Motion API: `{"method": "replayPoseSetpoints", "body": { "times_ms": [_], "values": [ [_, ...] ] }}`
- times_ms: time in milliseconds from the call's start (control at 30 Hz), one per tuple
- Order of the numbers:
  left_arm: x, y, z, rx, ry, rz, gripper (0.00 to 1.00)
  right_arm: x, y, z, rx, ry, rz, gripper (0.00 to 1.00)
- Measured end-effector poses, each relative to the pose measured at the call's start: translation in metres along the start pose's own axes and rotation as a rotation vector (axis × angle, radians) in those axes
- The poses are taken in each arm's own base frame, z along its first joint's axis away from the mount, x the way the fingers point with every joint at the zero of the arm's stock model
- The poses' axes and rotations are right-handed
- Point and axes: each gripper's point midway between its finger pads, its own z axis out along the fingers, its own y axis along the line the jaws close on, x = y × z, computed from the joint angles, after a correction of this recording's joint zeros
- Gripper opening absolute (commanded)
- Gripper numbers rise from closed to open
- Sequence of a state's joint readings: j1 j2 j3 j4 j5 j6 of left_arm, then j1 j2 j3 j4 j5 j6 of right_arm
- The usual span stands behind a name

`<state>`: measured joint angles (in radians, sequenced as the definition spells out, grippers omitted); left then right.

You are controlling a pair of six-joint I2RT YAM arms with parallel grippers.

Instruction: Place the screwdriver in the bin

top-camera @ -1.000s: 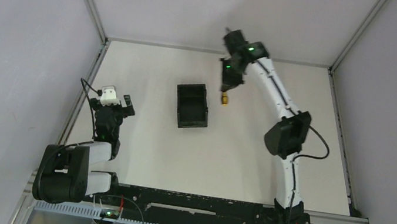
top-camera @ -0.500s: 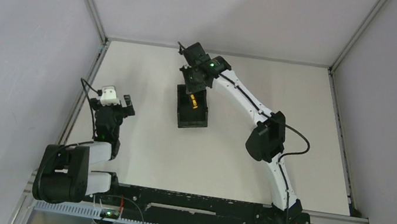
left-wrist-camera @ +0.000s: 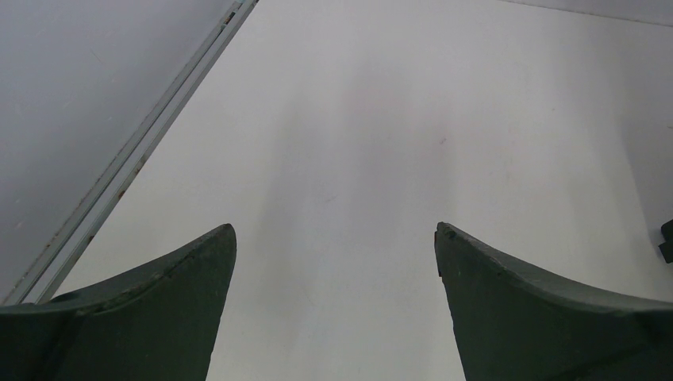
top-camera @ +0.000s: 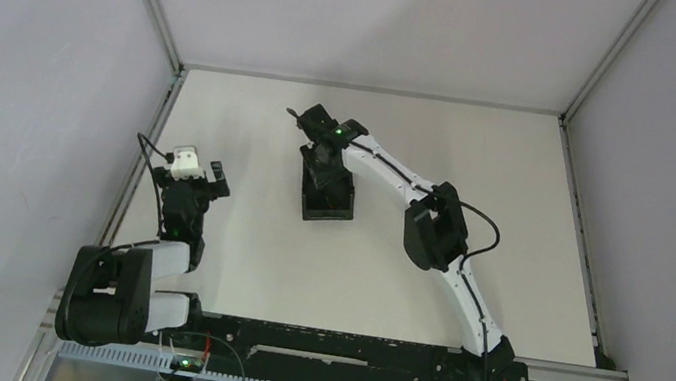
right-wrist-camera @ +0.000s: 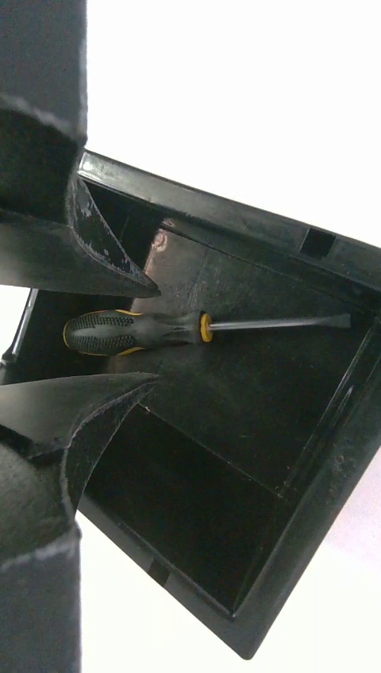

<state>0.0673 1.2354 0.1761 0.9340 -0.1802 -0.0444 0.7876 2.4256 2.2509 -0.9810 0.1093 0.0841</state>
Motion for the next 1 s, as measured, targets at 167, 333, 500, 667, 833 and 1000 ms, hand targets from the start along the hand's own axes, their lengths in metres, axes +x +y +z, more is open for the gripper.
{"method": "replayPoseSetpoints", "body": {
  "times_ms": [167, 333, 500, 667, 833, 1000],
  "values": [
    [0.000, 0.000, 0.000, 0.000, 0.000, 0.000, 1.00, -0.004, 0.006, -0.006, -0.002, -0.020, 0.019, 0.45],
    [0.000, 0.000, 0.000, 0.000, 0.000, 0.000, 1.00, -0.020, 0.003, -0.049, -0.004, -0.103, 0.055, 0.85],
    [0.000, 0.000, 0.000, -0.001, 0.000, 0.000, 1.00, -0.041, -0.006, -0.133, -0.020, -0.277, 0.088, 1.00],
    [0.000, 0.000, 0.000, 0.000, 0.000, 0.000, 1.00, -0.036, -0.021, -0.223, -0.043, -0.484, 0.119, 1.00],
    [0.000, 0.000, 0.000, 0.000, 0.000, 0.000, 1.00, 0.007, -0.034, -0.264, -0.066, -0.625, 0.148, 1.00],
    [0.000, 0.000, 0.000, 0.000, 0.000, 0.000, 1.00, 0.063, -0.046, -0.244, -0.043, -0.638, 0.170, 1.00]
  ]
}}
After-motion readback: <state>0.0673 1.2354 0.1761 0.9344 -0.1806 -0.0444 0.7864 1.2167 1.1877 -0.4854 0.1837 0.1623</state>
